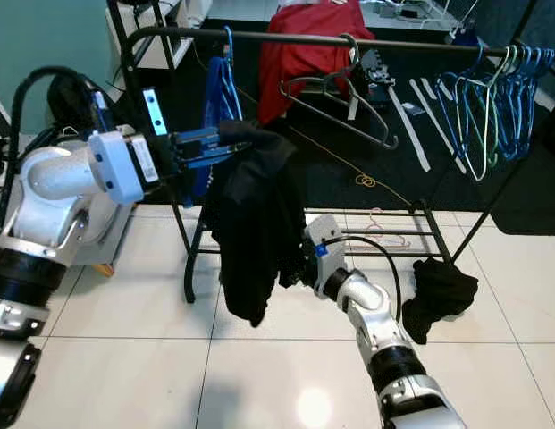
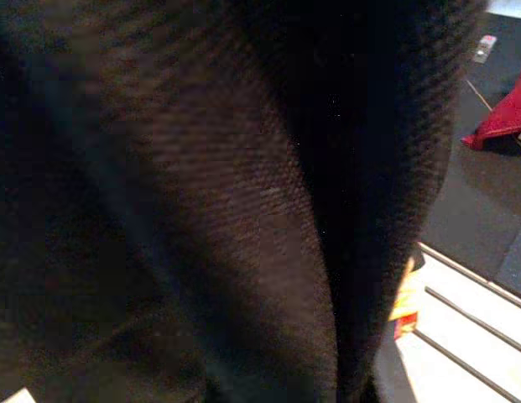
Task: Hang hanger
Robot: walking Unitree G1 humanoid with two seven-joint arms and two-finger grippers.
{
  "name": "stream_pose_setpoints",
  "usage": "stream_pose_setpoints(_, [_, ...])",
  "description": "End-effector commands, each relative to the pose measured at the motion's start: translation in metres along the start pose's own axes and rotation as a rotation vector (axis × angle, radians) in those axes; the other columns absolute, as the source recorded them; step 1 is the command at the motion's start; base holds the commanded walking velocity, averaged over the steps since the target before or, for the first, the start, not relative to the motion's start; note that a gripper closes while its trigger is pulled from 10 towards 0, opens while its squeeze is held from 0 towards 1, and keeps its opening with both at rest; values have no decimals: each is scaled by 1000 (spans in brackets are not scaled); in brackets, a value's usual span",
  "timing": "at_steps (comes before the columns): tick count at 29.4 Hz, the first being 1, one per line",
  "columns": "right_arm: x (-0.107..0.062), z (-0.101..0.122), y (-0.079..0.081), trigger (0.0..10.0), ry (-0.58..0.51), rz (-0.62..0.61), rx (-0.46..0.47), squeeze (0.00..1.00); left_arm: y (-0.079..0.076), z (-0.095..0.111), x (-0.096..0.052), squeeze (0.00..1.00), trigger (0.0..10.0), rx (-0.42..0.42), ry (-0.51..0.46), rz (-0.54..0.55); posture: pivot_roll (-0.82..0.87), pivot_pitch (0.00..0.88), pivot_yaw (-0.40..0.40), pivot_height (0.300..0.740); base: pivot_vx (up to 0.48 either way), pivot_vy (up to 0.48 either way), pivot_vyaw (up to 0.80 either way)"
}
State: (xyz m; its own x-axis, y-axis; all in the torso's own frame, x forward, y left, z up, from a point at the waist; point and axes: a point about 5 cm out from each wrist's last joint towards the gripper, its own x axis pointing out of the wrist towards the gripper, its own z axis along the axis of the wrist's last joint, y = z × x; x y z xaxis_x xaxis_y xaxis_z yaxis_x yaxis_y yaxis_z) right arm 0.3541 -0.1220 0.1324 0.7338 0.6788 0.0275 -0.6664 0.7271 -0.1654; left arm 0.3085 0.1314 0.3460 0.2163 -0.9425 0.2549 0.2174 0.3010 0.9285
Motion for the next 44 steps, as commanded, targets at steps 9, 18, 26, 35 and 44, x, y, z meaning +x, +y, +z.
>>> stream_pose_setpoints(9, [-6,9,7,0,-99,26,1,0,-17,-16,-6,0,10000,-3,144,-56,7,190,-12,740,0,0,0])
stream_pose_setpoints(18, [-26,30,-2,0,-153,-38,-56,0,-42,-63,-37,0,10000,-54,526,-55,-5,204,-4,740,0,0,0])
stream_pose_setpoints(26, [-43,75,-14,0,-237,20,118,0,-72,-104,-88,0,10000,-123,942,8,-21,219,-2,740,0,0,0])
stream_pose_setpoints(35, [-58,105,-4,0,-136,302,166,0,-100,-115,-108,0,10000,-185,1082,38,-25,224,-5,740,0,0,0])
stream_pose_setpoints(44, [-62,116,0,0,-113,385,223,0,-125,-113,-109,0,10000,-269,1060,63,-29,231,-15,740,0,0,0])
